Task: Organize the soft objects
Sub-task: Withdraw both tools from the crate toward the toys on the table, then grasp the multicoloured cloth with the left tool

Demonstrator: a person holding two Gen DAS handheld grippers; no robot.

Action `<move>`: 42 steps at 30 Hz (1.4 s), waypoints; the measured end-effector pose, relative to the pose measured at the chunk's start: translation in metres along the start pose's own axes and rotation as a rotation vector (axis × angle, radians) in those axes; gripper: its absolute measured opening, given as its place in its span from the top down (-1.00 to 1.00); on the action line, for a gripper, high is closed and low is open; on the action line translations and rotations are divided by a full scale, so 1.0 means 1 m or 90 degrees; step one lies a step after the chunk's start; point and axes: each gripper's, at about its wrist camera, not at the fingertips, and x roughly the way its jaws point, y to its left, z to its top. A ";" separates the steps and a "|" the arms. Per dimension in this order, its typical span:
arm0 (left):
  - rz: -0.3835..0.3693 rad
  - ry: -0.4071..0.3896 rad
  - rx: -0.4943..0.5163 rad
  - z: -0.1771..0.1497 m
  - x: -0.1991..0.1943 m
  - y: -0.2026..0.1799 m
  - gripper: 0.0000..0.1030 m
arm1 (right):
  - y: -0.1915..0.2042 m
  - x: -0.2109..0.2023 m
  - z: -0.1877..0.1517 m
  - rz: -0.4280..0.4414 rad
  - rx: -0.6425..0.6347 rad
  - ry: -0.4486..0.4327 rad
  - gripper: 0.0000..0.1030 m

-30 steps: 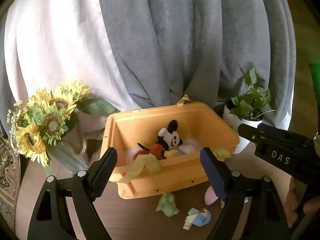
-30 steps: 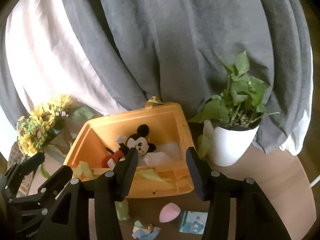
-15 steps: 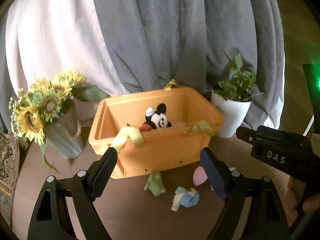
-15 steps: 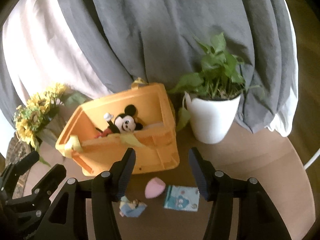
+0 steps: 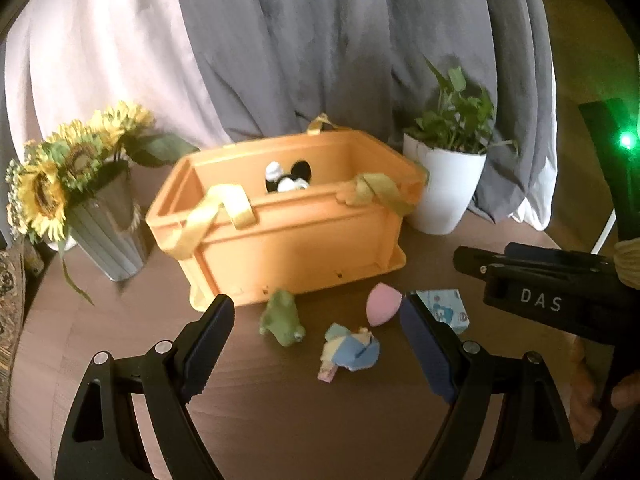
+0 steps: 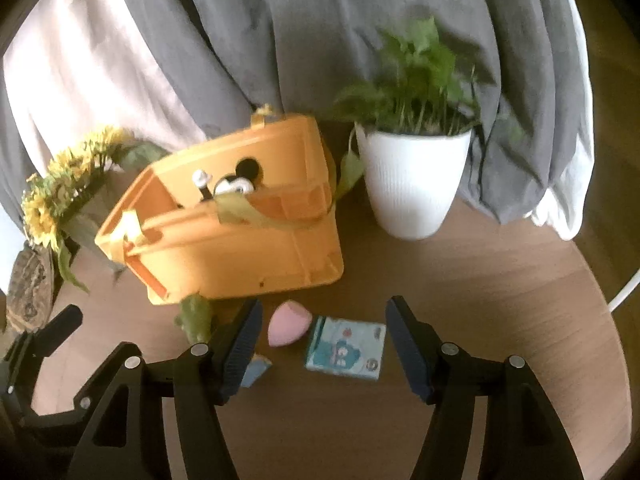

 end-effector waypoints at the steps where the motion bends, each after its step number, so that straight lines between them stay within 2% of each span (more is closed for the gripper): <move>1: -0.001 0.002 0.001 -0.003 0.002 -0.001 -0.66 | -0.001 0.004 -0.003 0.003 0.001 0.008 -0.27; 5: -0.006 0.019 0.004 -0.012 0.012 -0.003 -0.65 | -0.003 0.015 -0.010 0.004 0.003 0.032 -0.27; 8: -0.012 0.030 0.006 -0.018 0.021 -0.005 -0.65 | -0.005 0.025 -0.014 -0.001 0.004 0.049 -0.35; 14: -0.021 0.044 0.031 -0.027 0.035 -0.010 -0.65 | -0.008 0.045 -0.021 -0.006 0.016 0.097 -0.35; 25: -0.059 0.092 0.031 -0.037 0.071 -0.009 -0.65 | -0.011 0.084 -0.035 -0.018 0.025 0.168 -0.35; 29: -0.064 0.100 0.039 -0.038 0.081 -0.010 -0.64 | -0.014 0.092 -0.037 -0.022 0.029 0.179 -0.36; 32: -0.070 0.105 0.041 -0.038 0.087 -0.011 -0.64 | -0.015 0.096 -0.035 -0.025 0.032 0.178 -0.50; 37: -0.073 0.113 0.040 -0.034 0.097 -0.010 -0.64 | -0.017 0.108 -0.034 -0.024 0.040 0.196 -0.50; 42: -0.087 0.126 0.043 -0.033 0.107 -0.013 -0.52 | -0.019 0.120 -0.035 -0.021 0.037 0.216 -0.50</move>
